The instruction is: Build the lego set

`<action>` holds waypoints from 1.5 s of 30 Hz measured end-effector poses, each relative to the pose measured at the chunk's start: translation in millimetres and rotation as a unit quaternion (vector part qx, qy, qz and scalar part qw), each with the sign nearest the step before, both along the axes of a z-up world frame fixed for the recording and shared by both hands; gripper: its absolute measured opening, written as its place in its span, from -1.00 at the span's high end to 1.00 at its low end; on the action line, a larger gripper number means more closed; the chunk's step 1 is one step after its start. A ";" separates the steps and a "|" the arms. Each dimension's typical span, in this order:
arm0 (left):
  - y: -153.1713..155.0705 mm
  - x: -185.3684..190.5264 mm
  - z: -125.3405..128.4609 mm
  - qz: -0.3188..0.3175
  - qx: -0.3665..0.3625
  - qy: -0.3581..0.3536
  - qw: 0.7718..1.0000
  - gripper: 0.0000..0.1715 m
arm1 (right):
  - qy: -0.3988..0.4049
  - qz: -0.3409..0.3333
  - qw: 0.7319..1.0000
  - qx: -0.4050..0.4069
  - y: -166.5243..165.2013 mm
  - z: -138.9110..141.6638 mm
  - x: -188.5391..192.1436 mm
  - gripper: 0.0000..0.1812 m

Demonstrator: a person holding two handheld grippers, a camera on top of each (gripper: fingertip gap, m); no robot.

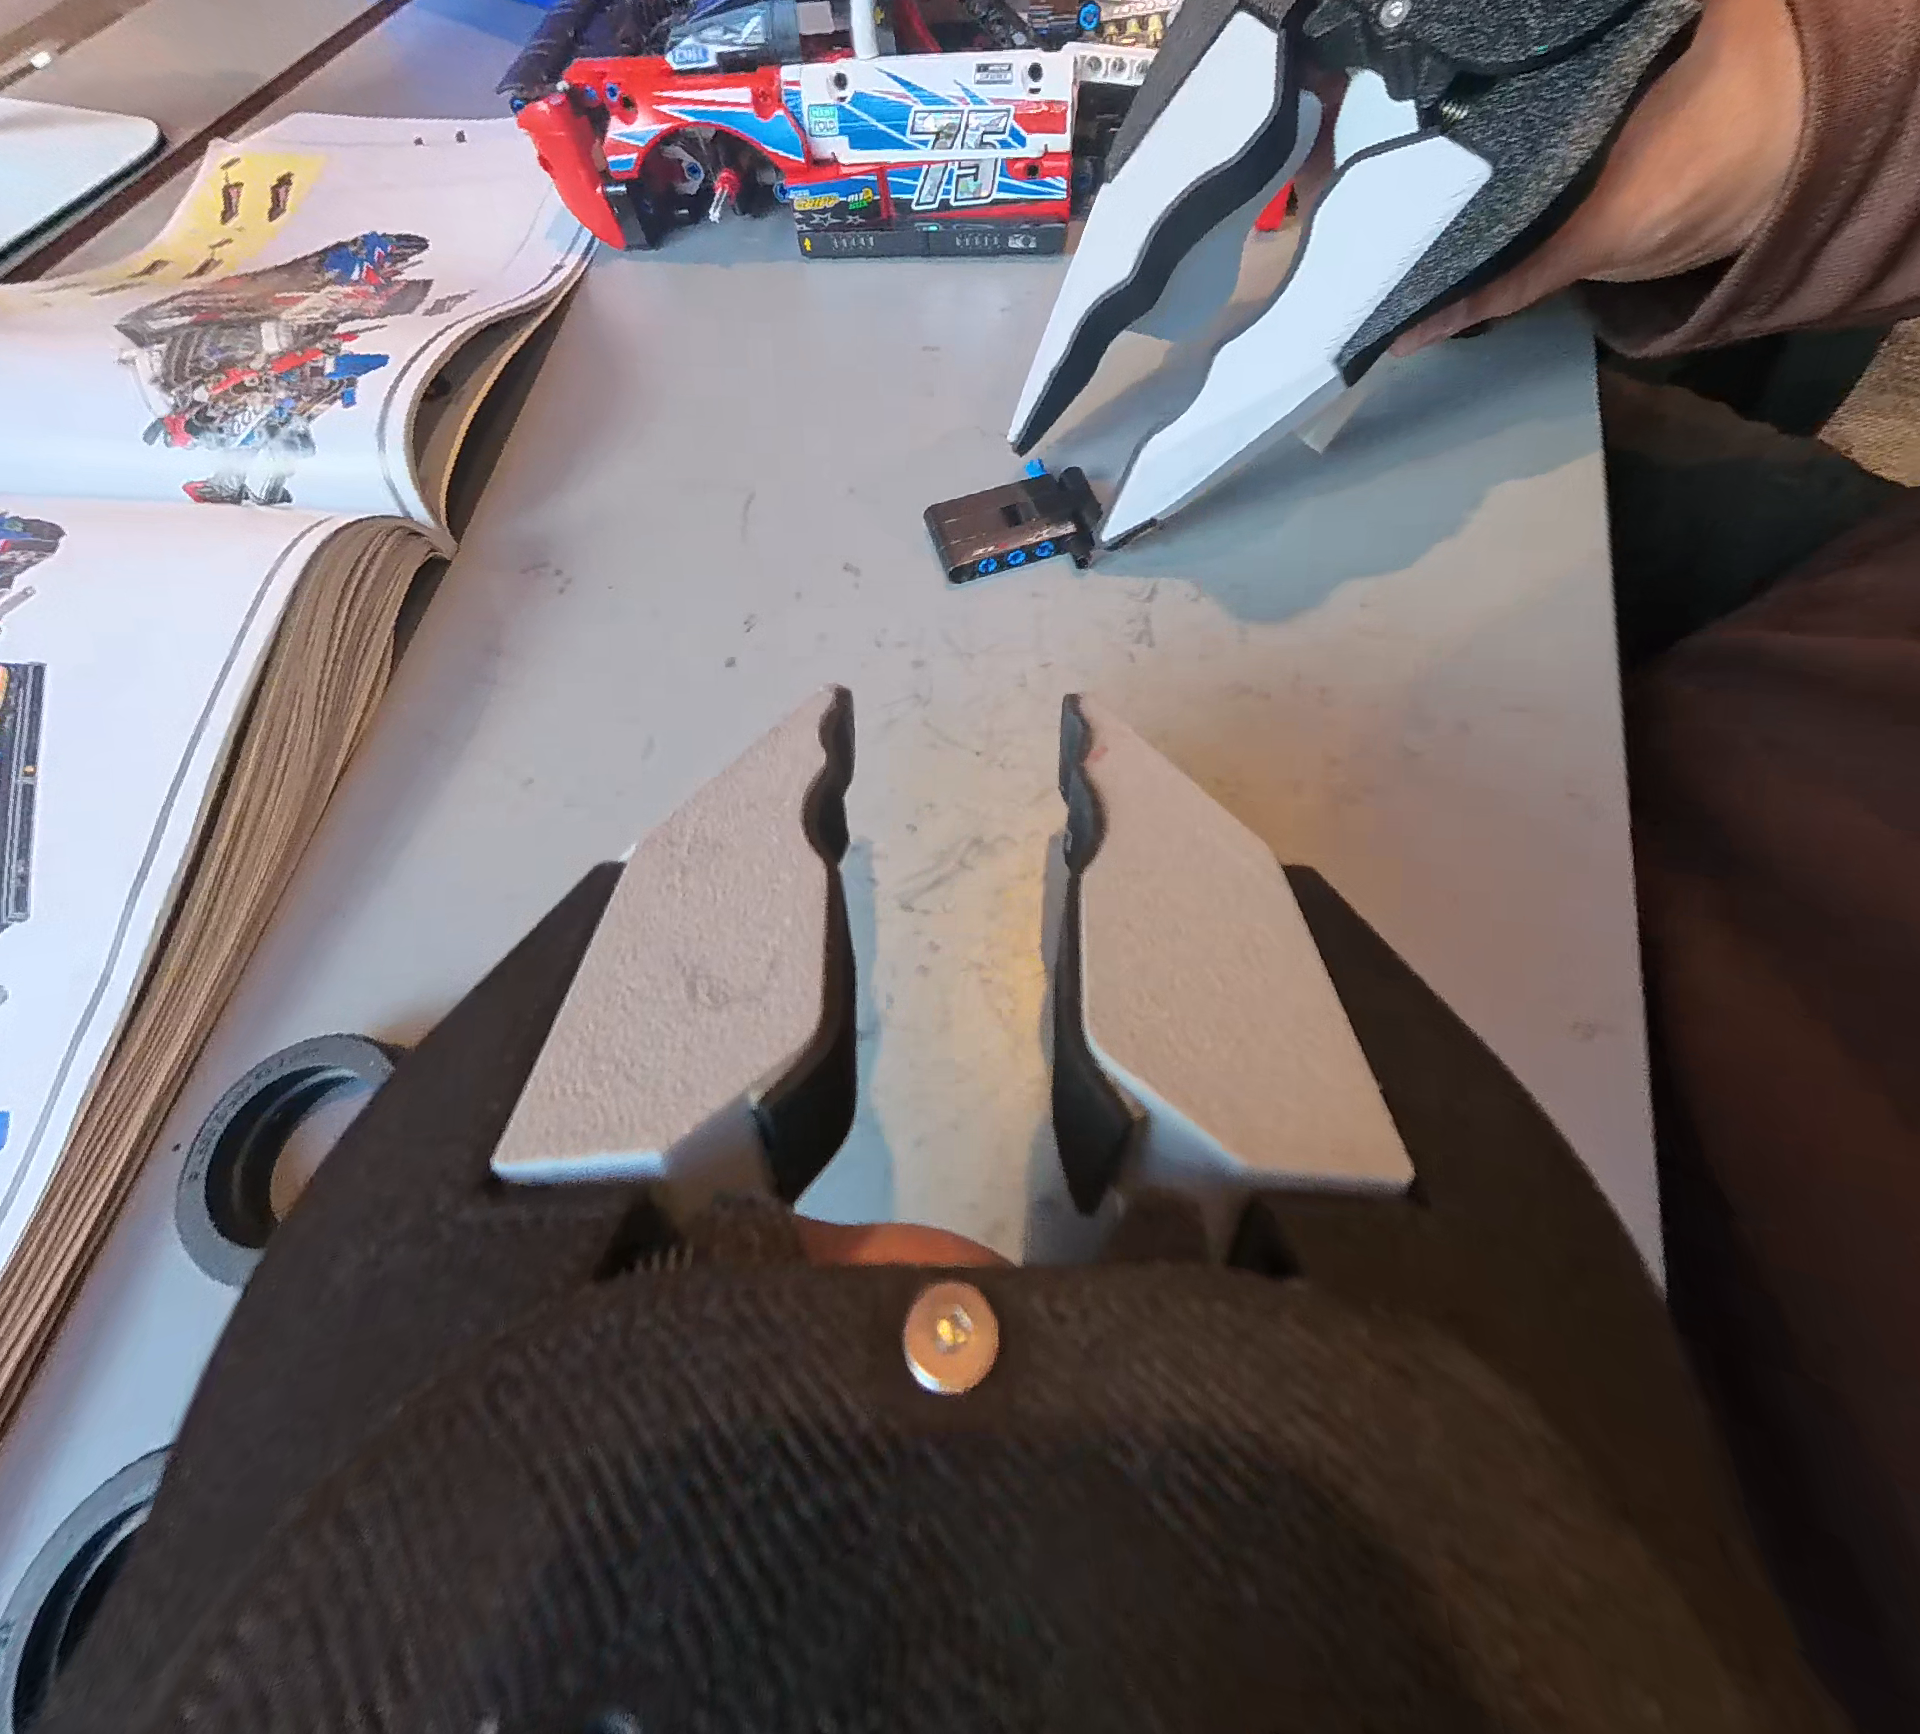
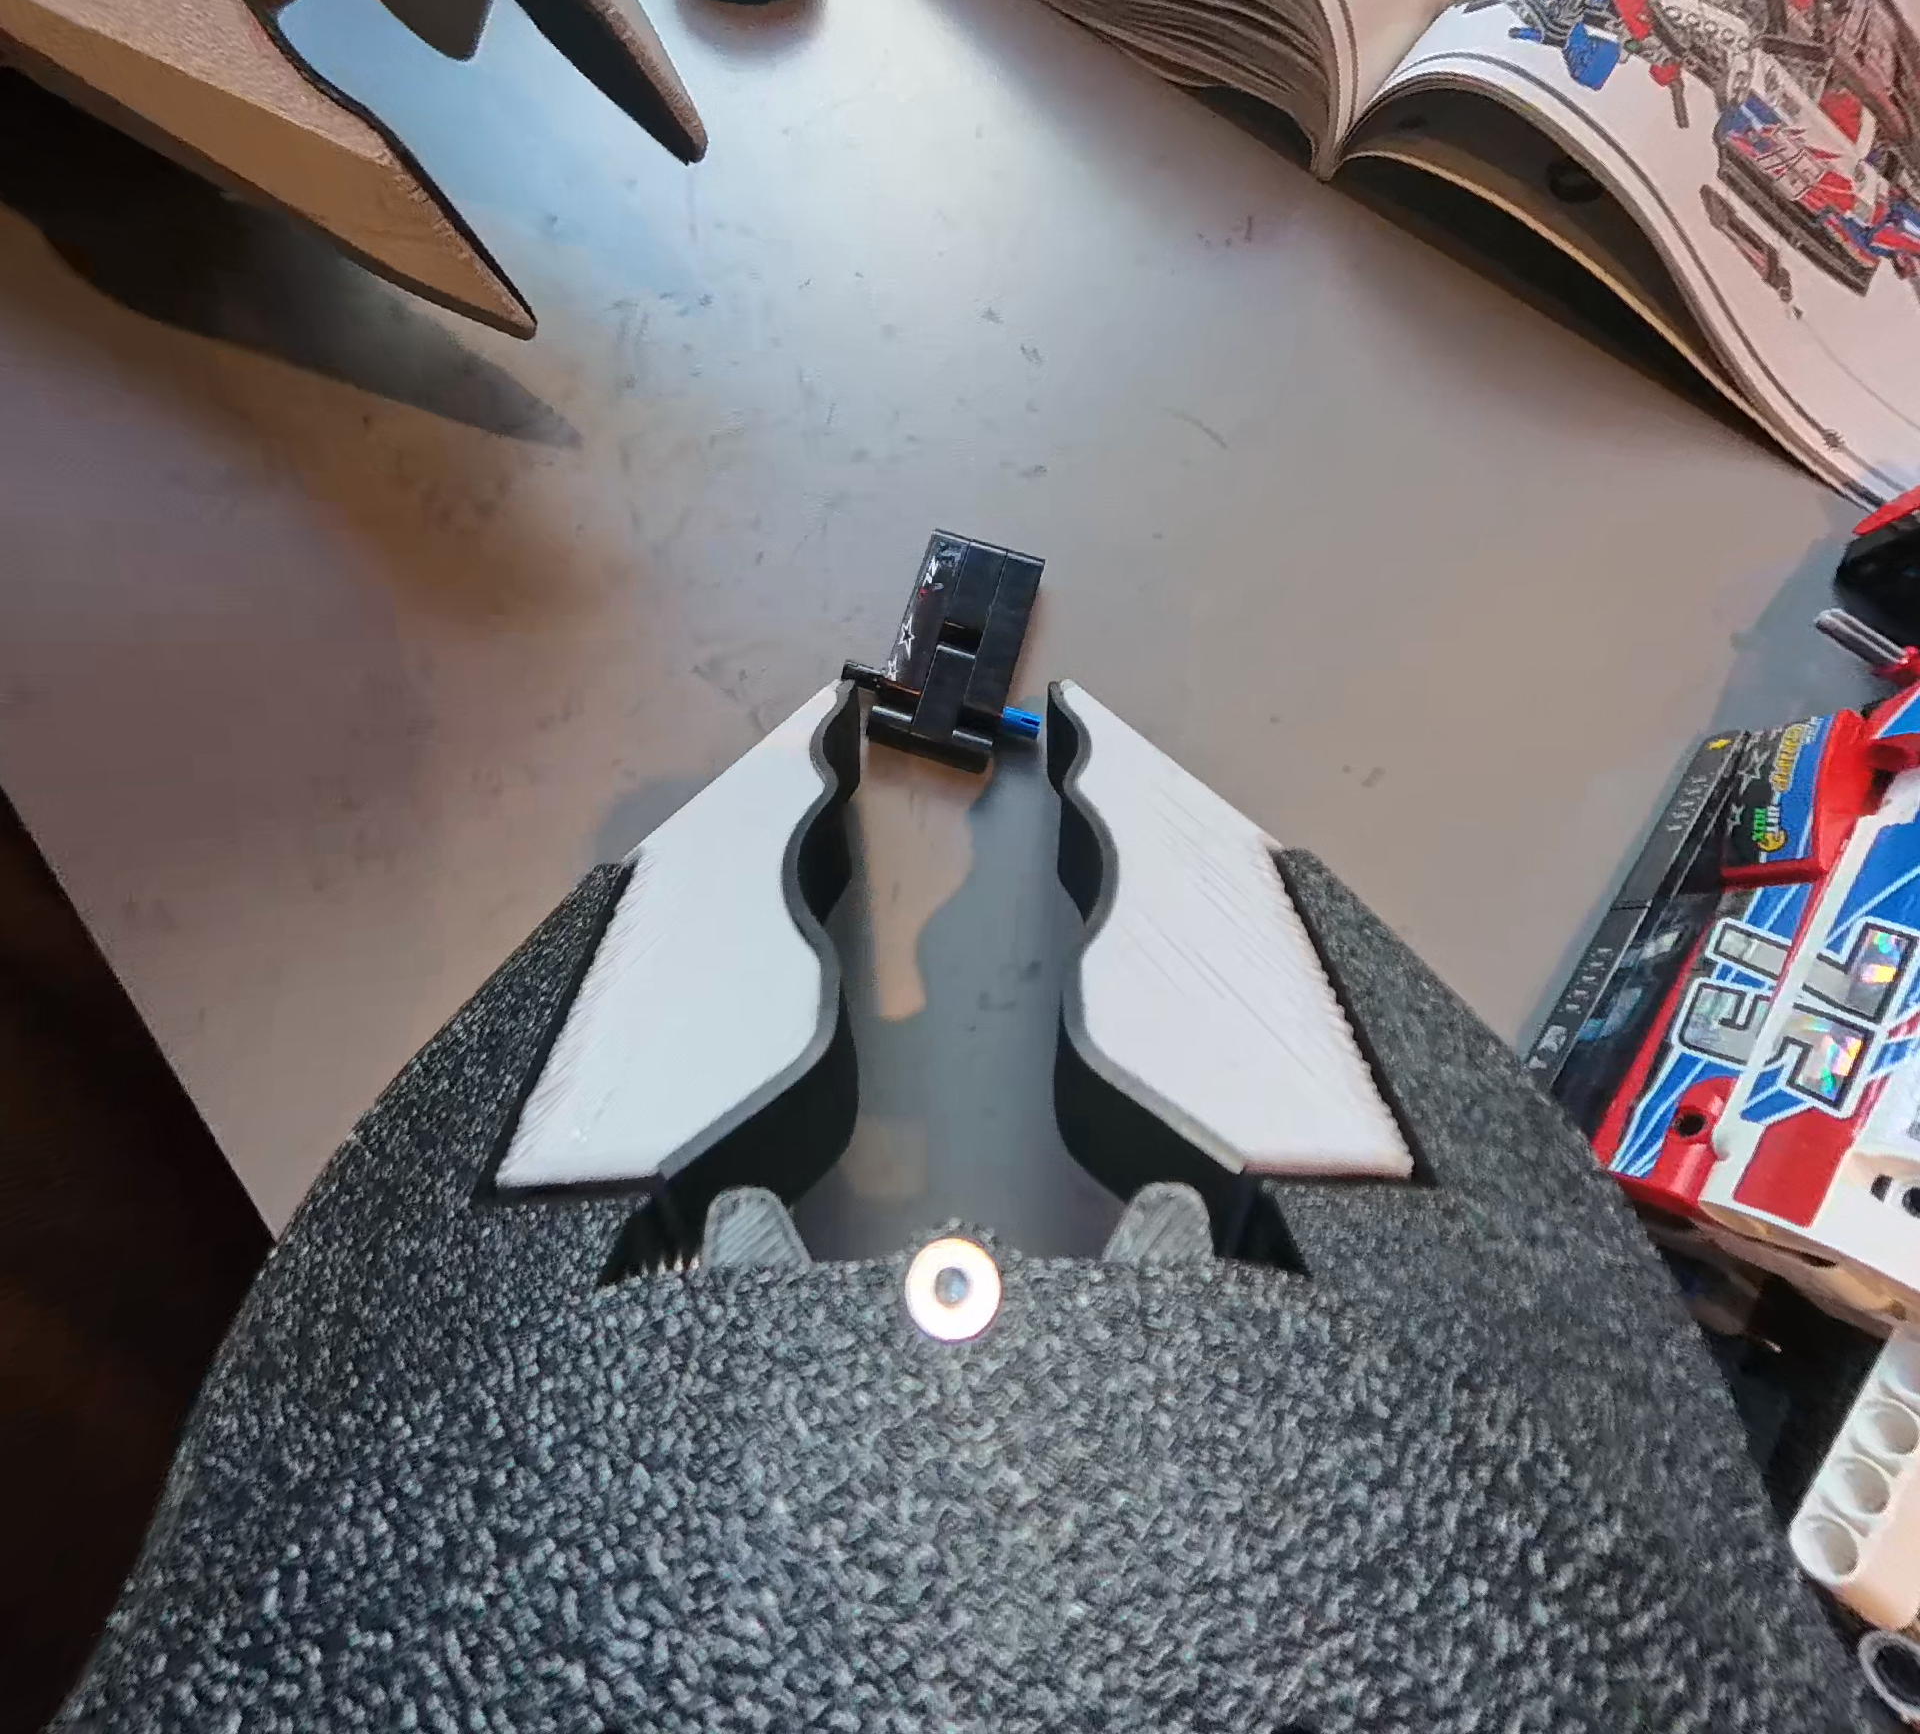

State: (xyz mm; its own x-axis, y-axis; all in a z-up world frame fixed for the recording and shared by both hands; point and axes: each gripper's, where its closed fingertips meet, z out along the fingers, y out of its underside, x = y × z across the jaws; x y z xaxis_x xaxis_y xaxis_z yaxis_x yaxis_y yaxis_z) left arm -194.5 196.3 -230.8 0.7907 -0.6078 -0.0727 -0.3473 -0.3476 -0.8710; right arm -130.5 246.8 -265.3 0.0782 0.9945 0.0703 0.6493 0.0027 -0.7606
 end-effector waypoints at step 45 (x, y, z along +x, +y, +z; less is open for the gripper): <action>55.1 38.2 -38.9 -0.097 -0.072 0.100 0.988 0.77 | 0.053 -0.102 0.993 -0.017 8.5 17.6 48.7 0.73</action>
